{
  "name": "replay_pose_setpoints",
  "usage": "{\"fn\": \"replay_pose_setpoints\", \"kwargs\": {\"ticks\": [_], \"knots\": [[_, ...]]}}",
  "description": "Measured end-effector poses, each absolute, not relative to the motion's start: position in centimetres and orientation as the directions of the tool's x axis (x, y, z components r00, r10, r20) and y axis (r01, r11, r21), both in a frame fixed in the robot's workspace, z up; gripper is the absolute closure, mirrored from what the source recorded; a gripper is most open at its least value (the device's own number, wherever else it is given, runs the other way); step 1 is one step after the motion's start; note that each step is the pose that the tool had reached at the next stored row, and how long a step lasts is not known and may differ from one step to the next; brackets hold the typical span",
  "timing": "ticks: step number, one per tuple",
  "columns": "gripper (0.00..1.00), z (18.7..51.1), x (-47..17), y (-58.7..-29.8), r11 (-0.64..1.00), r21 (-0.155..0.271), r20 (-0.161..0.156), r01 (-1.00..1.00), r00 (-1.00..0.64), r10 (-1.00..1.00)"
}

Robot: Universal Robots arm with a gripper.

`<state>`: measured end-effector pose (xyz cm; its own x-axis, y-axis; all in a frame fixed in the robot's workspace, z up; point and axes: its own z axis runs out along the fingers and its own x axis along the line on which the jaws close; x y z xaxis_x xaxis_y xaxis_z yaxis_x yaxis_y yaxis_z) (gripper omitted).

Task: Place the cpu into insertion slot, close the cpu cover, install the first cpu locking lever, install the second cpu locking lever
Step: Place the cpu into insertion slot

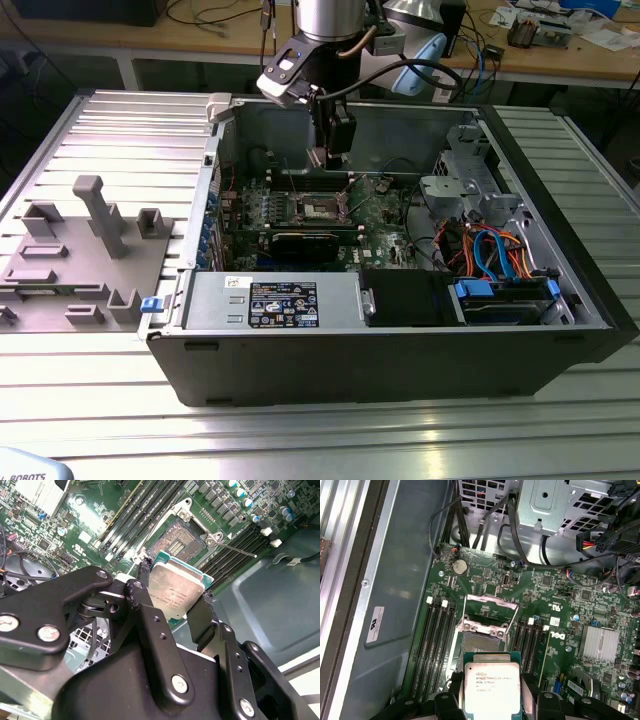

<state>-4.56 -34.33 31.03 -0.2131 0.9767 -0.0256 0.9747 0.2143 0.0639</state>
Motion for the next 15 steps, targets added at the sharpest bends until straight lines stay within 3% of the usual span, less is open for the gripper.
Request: {"fn": "replay_pose_setpoints", "kwargs": {"ticks": [15], "knots": [[0.46, 31.03, -4.55, -34.33, 0.190, 0.063, -0.031, 0.980, -0.188, 0.982]]}}
